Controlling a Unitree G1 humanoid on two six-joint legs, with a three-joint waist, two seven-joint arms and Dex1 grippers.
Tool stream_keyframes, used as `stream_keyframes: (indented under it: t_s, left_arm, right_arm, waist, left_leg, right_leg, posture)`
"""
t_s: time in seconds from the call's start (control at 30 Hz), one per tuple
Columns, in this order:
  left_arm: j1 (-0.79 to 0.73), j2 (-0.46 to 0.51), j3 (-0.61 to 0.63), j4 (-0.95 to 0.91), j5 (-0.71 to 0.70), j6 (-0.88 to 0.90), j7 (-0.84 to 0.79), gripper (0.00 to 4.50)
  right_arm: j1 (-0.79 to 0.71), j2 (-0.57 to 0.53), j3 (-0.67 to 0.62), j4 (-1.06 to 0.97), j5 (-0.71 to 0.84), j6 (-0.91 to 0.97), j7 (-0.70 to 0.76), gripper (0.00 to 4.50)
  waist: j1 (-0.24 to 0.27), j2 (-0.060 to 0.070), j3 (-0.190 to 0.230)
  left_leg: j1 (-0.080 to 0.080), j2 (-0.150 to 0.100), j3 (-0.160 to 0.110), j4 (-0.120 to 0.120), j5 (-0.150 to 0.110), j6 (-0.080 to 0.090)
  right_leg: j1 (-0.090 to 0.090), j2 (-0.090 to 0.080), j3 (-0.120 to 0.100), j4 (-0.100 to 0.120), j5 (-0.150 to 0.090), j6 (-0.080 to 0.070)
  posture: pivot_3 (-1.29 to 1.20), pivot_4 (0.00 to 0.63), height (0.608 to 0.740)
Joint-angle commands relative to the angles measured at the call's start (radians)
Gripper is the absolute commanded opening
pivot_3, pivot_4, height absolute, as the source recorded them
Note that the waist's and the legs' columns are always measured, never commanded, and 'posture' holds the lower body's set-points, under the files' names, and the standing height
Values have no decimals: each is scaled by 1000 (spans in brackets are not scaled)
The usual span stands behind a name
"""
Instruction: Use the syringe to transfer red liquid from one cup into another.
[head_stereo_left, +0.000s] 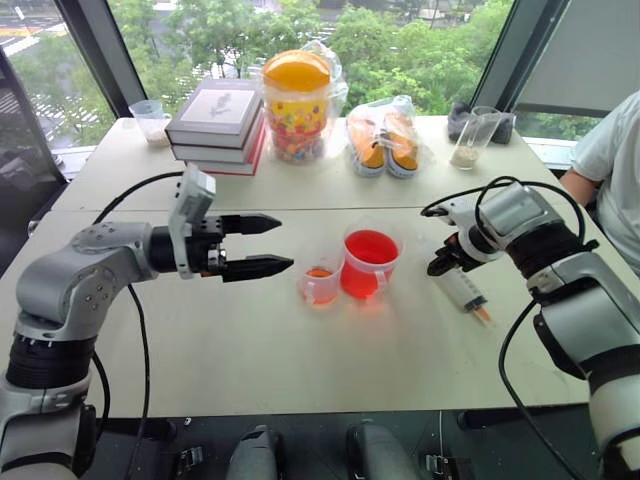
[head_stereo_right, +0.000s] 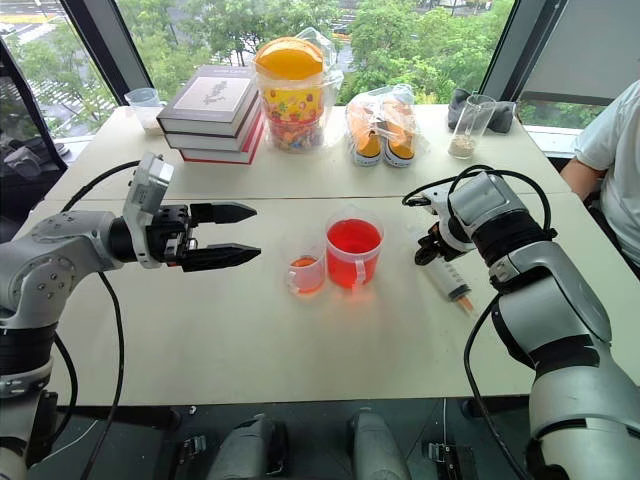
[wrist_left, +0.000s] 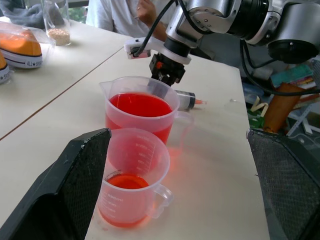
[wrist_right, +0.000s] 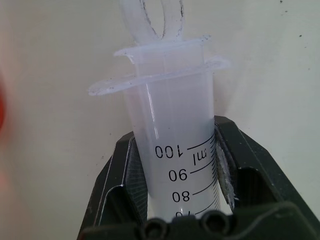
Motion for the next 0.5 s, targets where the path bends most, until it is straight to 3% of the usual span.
stream_keyframes:
  t_s: [0.03,0.17,0.3,0.43,0.5]
  left_arm:
    - [-36,19,16,2,-1,-9,-9,4500]
    - [-55,20,2,24,3,-9,-23,4500]
    - [-96,16,-31,56,12,-13,-54,4500]
    - [-164,-7,-67,114,36,-18,-68,4500]
    - [-198,-15,-74,149,43,-19,-80,4500]
  right_arm:
    - [-8,-64,-111,-124,7,-52,-3,1473]
    - [53,-107,-304,-341,33,-124,-85,1473]
    - [135,-51,-582,-545,69,-193,-255,1473]
    - [207,87,-823,-782,149,-293,-397,1473]
    - [227,165,-885,-881,193,-303,-451,1473]
  waist:
    - [3,0,0]
    - [9,1,0]
    - [9,0,0]
    - [8,1,0]
    - [6,1,0]
  left_leg:
    - [0,0,0,0,0,0]
    - [-2,-1,0,0,0,0]
    - [-2,0,0,0,0,0]
    - [-1,0,0,0,0,0]
    - [-1,0,0,0,0,0]
  right_leg:
    - [0,0,0,0,0,0]
    - [-1,-1,0,-1,0,0]
    - [-1,-1,-1,-1,0,0]
    - [-1,-1,-1,0,0,0]
    - [-1,0,-1,0,0,0]
  posture:
    - [0,150,740]
    - [0,150,740]
    - [0,150,740]
    - [0,150,740]
    - [0,150,740]
